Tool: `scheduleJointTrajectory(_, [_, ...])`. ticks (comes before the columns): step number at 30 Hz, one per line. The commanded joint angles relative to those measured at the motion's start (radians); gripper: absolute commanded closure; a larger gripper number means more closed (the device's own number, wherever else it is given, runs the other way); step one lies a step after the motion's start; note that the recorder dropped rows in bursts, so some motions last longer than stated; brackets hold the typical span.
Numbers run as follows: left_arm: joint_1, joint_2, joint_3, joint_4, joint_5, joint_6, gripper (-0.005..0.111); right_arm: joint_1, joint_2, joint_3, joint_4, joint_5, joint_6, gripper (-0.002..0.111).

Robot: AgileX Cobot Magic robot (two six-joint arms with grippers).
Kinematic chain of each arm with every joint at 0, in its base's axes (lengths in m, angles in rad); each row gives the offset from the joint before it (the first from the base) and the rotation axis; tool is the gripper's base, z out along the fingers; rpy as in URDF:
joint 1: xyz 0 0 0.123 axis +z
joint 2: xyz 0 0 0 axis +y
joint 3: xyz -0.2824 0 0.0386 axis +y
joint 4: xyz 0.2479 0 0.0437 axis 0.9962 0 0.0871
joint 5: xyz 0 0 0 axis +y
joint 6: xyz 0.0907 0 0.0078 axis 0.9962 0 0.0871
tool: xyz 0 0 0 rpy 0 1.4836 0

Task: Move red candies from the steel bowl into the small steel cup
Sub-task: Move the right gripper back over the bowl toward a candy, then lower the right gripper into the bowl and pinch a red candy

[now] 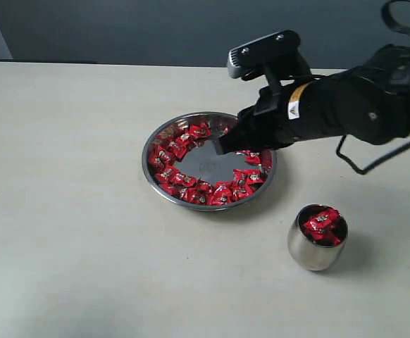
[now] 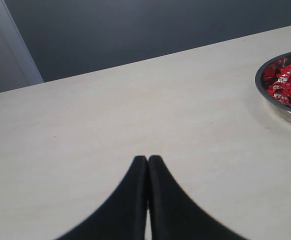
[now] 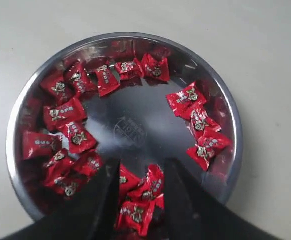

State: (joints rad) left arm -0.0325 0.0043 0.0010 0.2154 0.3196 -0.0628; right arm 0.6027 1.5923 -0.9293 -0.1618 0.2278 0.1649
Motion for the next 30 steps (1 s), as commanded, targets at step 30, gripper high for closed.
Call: scheduleJointTrajectory(30, [0.000, -0.004, -0.001, 0.003, -0.007, -0.005, 0.106, -0.115, 0.477, -0.428, -0.070, 0.232, -0.033, 0.065])
